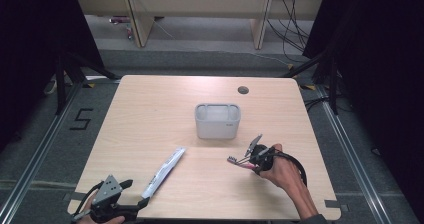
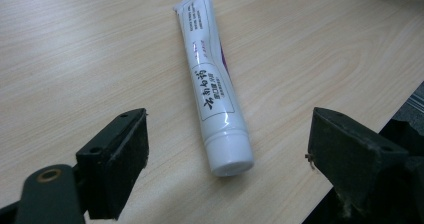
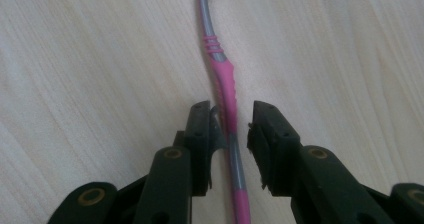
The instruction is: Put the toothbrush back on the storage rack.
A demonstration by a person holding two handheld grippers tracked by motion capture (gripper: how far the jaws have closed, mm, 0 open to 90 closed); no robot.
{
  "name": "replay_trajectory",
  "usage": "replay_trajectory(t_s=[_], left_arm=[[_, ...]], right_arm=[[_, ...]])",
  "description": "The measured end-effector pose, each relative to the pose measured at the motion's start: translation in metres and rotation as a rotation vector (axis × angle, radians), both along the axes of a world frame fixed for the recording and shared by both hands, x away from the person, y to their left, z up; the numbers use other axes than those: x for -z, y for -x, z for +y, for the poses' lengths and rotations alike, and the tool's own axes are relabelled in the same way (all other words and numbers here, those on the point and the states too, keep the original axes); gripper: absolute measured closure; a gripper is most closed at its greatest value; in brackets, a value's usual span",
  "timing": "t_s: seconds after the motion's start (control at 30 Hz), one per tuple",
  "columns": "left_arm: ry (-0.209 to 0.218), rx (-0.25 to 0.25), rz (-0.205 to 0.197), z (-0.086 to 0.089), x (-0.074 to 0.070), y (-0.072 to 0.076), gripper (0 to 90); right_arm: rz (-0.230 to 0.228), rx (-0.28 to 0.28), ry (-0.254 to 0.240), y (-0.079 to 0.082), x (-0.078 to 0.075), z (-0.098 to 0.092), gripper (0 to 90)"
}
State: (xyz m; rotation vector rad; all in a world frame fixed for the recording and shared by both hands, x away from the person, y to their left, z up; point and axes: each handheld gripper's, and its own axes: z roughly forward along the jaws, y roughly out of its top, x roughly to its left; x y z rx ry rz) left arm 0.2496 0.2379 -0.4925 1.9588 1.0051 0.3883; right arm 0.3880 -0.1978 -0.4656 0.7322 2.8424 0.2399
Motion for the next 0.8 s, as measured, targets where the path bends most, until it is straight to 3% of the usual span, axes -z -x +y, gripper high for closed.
replay_trajectory(t_s=[0.1, 0.17, 0.23, 0.27, 0.3, 0.5, 0.53, 0.6, 0.67, 0.77, 0.8], left_arm=[[-0.012, -0.002, 0.004, 0.000, -0.001, 0.000, 15.9], [-0.003, -0.002, 0.005, -0.001, 0.000, 0.000, 15.9], [-0.001, -0.002, 0.004, -0.001, 0.000, 0.000, 15.9], [0.000, 0.002, -0.003, 0.000, 0.000, 0.000, 15.9], [-0.002, 0.000, 0.000, 0.000, 0.000, 0.000, 15.9], [0.006, 0.011, -0.003, 0.000, 0.000, 0.000, 15.9], [0.006, 0.009, 0.000, 0.000, 0.000, 0.000, 15.9], [0.006, 0.006, -0.001, 0.000, 0.000, 0.000, 15.9], [0.007, 0.011, -0.001, 0.000, 0.000, 0.000, 15.9], [0.004, 0.006, -0.002, 0.000, 0.000, -0.001, 15.9], [0.008, 0.009, -0.001, 0.000, 0.000, 0.000, 15.9]], right_arm=[[0.009, -0.012, 0.035, -0.003, 0.001, 0.005, 69.9], [0.025, 0.003, 0.032, -0.004, 0.000, 0.009, 70.0], [0.032, -0.016, 0.035, -0.007, 0.001, 0.010, 70.0], [0.047, -0.011, 0.062, -0.010, 0.002, 0.014, 70.7], [0.051, -0.042, 0.066, -0.013, 0.003, 0.014, 70.7], [0.108, 0.001, 0.071, -0.017, 0.006, 0.019, 72.4], [0.108, -0.026, 0.080, -0.020, 0.008, 0.018, 72.9], [0.114, -0.022, 0.094, -0.022, 0.009, 0.018, 74.5], [0.133, -0.010, 0.075, -0.021, 0.008, 0.020, 76.0], [0.128, -0.050, 0.091, -0.026, 0.009, 0.018, 78.6], [0.134, -0.023, 0.097, -0.025, 0.009, 0.019, 79.1]])
